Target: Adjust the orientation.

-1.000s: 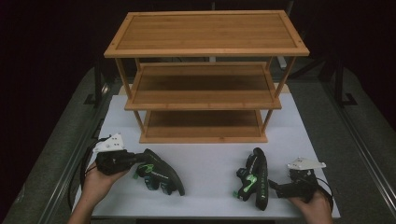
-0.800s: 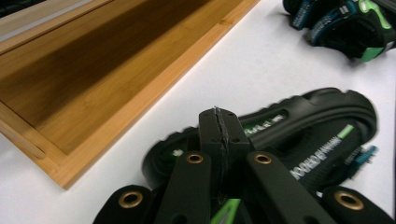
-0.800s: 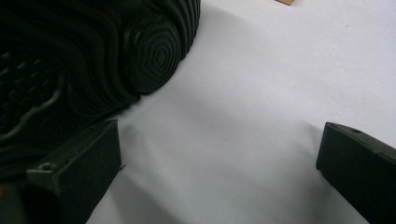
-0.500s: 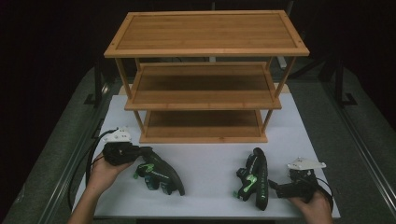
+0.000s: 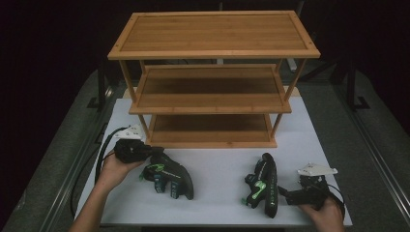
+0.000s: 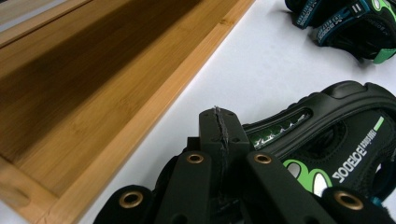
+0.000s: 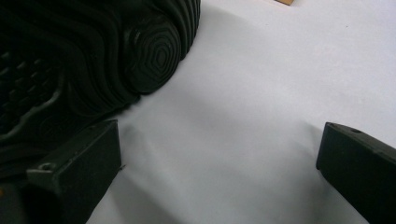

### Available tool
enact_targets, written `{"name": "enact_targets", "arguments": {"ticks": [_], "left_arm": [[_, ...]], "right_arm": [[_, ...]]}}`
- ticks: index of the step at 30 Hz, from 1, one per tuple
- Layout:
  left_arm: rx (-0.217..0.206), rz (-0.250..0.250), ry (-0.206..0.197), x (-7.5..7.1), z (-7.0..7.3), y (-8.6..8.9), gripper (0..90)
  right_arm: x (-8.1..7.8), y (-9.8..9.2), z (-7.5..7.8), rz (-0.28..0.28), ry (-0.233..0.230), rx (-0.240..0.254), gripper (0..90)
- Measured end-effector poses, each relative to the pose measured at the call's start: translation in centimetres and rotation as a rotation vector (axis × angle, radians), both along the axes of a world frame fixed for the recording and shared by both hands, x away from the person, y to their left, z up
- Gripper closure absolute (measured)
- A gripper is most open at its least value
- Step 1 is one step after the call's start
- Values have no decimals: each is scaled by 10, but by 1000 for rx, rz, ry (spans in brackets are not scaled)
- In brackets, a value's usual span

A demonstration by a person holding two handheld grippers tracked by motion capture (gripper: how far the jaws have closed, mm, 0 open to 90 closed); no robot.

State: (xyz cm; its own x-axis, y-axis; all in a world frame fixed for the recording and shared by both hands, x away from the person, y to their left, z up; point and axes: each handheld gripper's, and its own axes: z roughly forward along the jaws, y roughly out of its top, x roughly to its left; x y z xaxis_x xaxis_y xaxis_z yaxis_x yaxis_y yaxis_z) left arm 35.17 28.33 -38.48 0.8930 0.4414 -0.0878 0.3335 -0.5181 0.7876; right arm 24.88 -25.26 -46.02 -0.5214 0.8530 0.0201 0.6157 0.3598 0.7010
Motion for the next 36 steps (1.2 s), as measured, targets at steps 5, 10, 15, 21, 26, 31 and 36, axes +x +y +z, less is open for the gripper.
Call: {"name": "enact_targets", "arguments": {"ticks": [5, 10, 15, 21, 26, 31, 36], "left_arm": [[-22, -14, 22, 13, -4, -6, 900], [-27, -28, 40, 24, -9, -12, 900], [-37, -42, 69, 33, -13, -15, 900], [-21, -56, 94, 45, -19, -24, 900], [33, -58, 129, 54, -29, -28, 900], [68, -59, 146, 58, -37, -27, 900], [53, -50, 148, 58, -37, -28, 900]], "right_arm": [[0, 0, 0, 0, -1, 0, 0], [0, 0, 0, 0, 0, 1, 0], [0, 0, 0, 0, -1, 1, 0], [0, 0, 0, 0, 0, 1, 0], [0, 0, 0, 0, -1, 1, 0], [0, 0, 0, 0, 0, 1, 0], [0, 0, 0, 0, -1, 1, 0]]}}
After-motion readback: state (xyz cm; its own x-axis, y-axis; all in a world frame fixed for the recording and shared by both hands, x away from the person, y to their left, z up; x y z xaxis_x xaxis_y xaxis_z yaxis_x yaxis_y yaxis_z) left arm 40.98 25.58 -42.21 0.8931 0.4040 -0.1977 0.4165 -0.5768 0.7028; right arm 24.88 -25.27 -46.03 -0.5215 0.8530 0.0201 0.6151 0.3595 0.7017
